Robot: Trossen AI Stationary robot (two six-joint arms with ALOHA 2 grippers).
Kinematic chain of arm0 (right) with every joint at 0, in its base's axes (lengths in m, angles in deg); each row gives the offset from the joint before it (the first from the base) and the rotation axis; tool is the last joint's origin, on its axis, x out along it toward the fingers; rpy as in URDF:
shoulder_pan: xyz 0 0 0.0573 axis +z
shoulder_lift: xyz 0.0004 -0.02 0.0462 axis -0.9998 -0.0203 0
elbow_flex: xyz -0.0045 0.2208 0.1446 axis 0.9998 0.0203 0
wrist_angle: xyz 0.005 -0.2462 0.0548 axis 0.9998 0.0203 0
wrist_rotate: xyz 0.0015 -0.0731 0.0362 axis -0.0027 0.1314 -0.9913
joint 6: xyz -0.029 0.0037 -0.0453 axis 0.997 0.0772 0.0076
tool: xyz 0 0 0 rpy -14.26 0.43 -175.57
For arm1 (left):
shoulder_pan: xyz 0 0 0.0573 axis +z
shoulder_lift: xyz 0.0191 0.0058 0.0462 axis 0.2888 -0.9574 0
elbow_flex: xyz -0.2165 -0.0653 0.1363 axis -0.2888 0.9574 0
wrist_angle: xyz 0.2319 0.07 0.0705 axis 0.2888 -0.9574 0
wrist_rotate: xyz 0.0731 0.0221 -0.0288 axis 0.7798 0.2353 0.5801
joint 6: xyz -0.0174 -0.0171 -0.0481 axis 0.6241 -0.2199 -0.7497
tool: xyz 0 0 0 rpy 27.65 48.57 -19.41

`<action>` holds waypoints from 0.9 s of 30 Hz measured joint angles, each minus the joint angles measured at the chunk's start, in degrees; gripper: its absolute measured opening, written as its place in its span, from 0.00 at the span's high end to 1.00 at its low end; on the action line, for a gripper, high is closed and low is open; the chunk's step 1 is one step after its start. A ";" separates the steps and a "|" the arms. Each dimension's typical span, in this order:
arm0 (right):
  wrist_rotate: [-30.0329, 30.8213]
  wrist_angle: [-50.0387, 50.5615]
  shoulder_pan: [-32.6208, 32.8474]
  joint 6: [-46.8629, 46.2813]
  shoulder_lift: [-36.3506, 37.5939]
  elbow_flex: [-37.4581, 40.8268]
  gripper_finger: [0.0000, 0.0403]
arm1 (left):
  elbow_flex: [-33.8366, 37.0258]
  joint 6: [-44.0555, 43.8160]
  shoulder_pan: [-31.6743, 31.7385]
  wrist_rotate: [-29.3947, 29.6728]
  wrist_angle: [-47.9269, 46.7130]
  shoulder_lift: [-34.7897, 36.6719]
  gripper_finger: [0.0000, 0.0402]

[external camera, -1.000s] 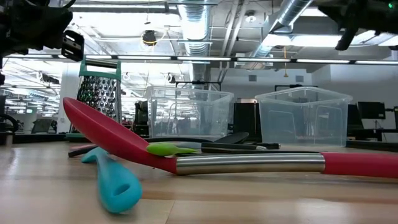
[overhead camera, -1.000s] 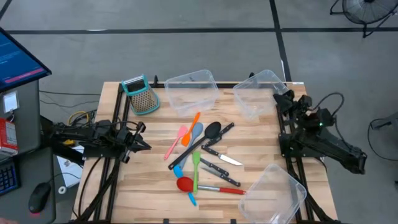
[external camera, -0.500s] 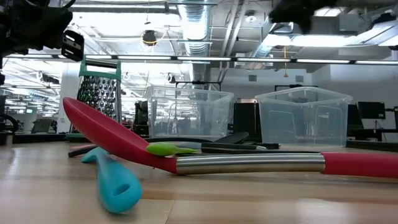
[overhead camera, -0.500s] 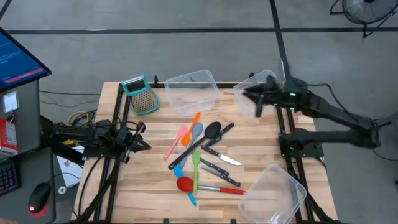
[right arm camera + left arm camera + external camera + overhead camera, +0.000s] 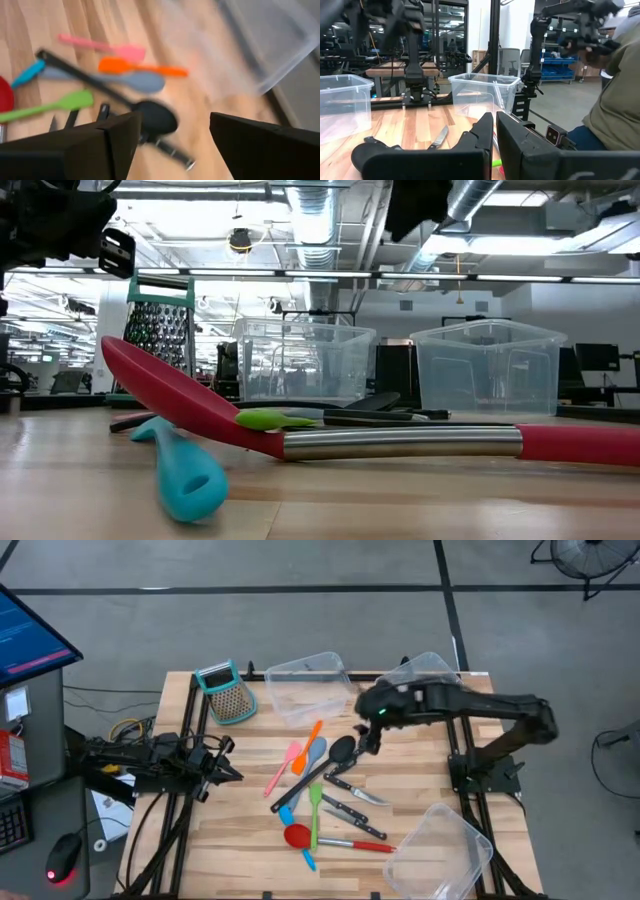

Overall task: Pick & Place Kitchen Items
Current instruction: Put the bottom silver knife into the bottom transparent bin

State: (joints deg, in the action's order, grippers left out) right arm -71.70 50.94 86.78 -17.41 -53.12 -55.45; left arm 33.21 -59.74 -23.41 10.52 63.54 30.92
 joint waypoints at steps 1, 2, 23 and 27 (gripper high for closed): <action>-0.04 1.45 0.75 -1.56 -1.67 -0.66 0.42 | -0.02 0.00 0.00 0.00 0.00 -0.01 0.98; -0.08 2.77 1.42 -2.83 -3.30 -1.10 0.42 | 0.00 0.00 0.01 0.00 0.00 0.01 0.98; -11.33 -2.88 5.94 -12.04 -29.15 -1.37 0.42 | 0.00 0.00 0.00 0.01 0.40 -0.98 0.98; -12.38 -4.01 7.37 -14.06 -32.26 -1.39 0.42 | 0.00 0.00 0.01 0.02 0.51 -1.83 0.98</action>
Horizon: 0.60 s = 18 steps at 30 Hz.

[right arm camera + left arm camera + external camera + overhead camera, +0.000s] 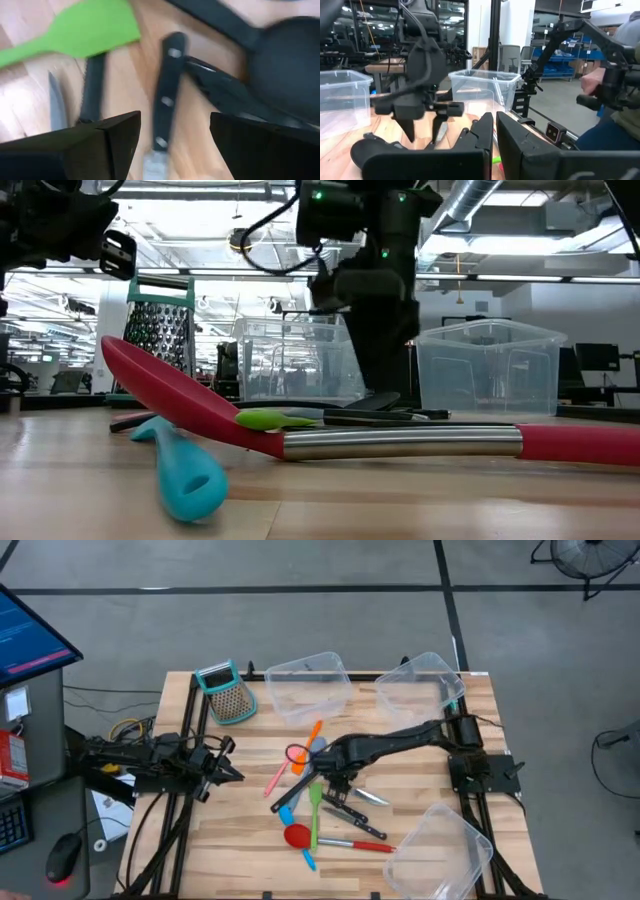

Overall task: Pick & Place Kitchen Items
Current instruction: Put the bottom silver knife into the bottom transparent bin

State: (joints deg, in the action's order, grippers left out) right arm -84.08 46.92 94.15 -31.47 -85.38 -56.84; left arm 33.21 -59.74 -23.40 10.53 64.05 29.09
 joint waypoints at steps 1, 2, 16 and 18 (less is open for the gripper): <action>0.01 0.36 0.35 -0.65 -0.29 0.08 0.42 | 0.00 0.00 -0.02 -0.02 -0.22 -0.14 0.98; 0.03 1.25 0.66 -1.17 -0.63 0.13 0.42 | 0.00 0.00 0.00 -0.02 -0.03 -0.58 0.98; 4.75 -6.54 1.50 -2.34 -2.64 1.03 0.42 | 0.00 0.00 -0.02 0.42 0.43 -3.01 0.98; 4.75 -7.60 1.13 -2.34 -2.64 1.48 0.43 | -0.02 0.00 0.00 0.42 0.52 -3.05 0.98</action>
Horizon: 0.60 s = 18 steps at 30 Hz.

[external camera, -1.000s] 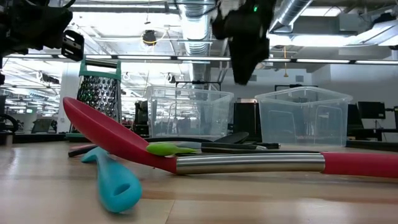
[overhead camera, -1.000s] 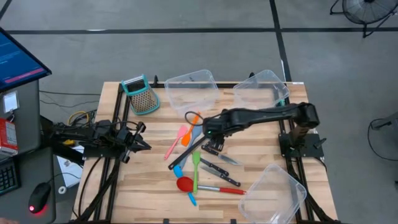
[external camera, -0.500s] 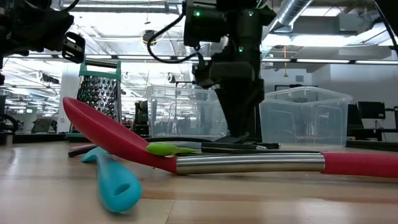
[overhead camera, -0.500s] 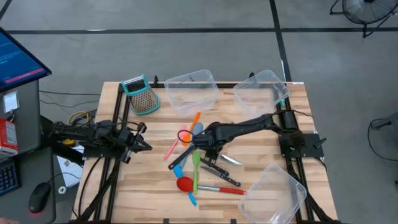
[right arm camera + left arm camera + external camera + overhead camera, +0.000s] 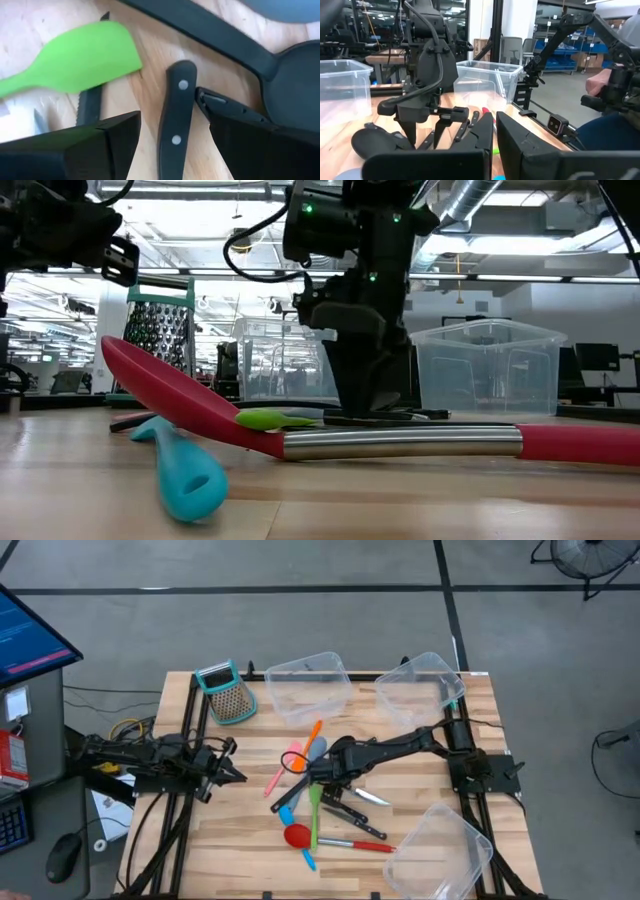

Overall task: Pick & Place Kitchen Items
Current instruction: Put the bottom silver knife into the bottom transparent bin

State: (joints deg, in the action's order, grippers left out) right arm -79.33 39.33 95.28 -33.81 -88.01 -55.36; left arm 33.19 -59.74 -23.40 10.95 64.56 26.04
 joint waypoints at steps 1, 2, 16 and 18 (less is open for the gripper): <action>0.01 -0.45 -0.25 0.02 0.02 0.32 0.43 | 0.02 0.00 -0.02 0.02 0.07 -0.02 0.98; -0.17 -0.64 -0.48 0.02 0.02 0.80 0.44 | 0.02 0.00 0.00 0.00 0.05 -0.09 0.98; -1.07 -5.96 -1.60 0.08 0.29 3.85 0.64 | 0.02 0.00 -0.01 -0.01 0.36 -0.07 0.98; -1.11 -5.94 -1.60 -0.17 0.26 3.85 0.71 | 0.02 0.00 -0.01 -0.02 0.37 -0.07 0.98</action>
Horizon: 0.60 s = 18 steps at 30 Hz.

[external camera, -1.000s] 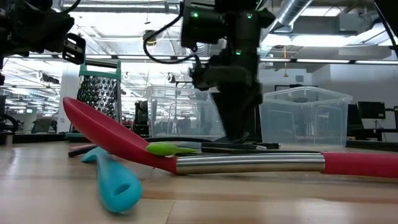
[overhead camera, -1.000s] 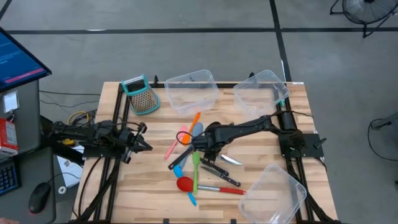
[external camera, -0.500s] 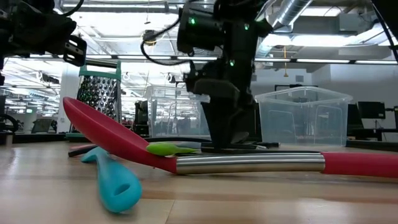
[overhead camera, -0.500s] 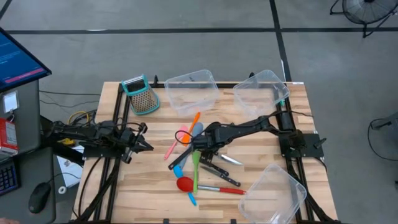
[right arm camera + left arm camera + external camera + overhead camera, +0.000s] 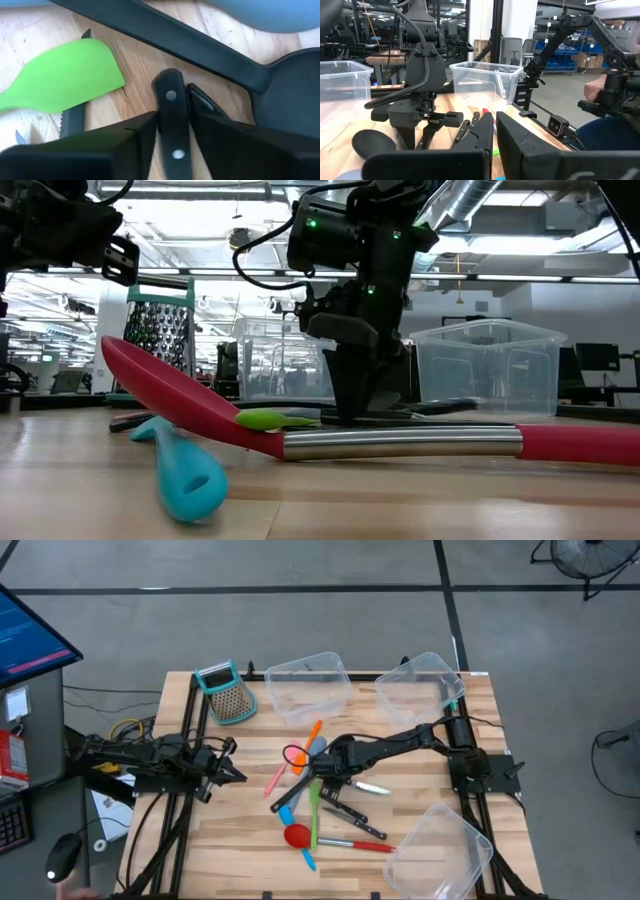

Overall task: Pick & Place Kitchen Items
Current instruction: Put the bottom silver knife into the bottom transparent bin

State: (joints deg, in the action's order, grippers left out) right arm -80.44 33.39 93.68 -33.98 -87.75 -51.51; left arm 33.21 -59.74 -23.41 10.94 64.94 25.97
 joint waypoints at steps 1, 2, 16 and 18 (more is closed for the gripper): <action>-0.03 -0.01 0.00 -0.30 0.00 0.00 0.74 | 0.00 0.00 -0.02 0.02 0.00 0.00 0.98; -0.02 -0.05 0.00 -0.87 0.00 0.00 0.76 | -0.02 0.00 0.01 -0.01 0.01 0.00 0.98; 0.50 -1.09 0.02 -3.26 -0.11 0.11 0.80 | 0.00 -0.01 0.01 -0.01 0.47 5.08 0.98; 0.85 -1.31 0.06 -3.26 -0.13 0.11 0.82 | -0.02 -0.15 0.01 -0.27 2.18 5.09 0.98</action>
State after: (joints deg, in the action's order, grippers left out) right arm -79.60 32.08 93.74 -37.24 -87.88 -51.40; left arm 33.19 -59.90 -23.40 10.67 67.12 31.06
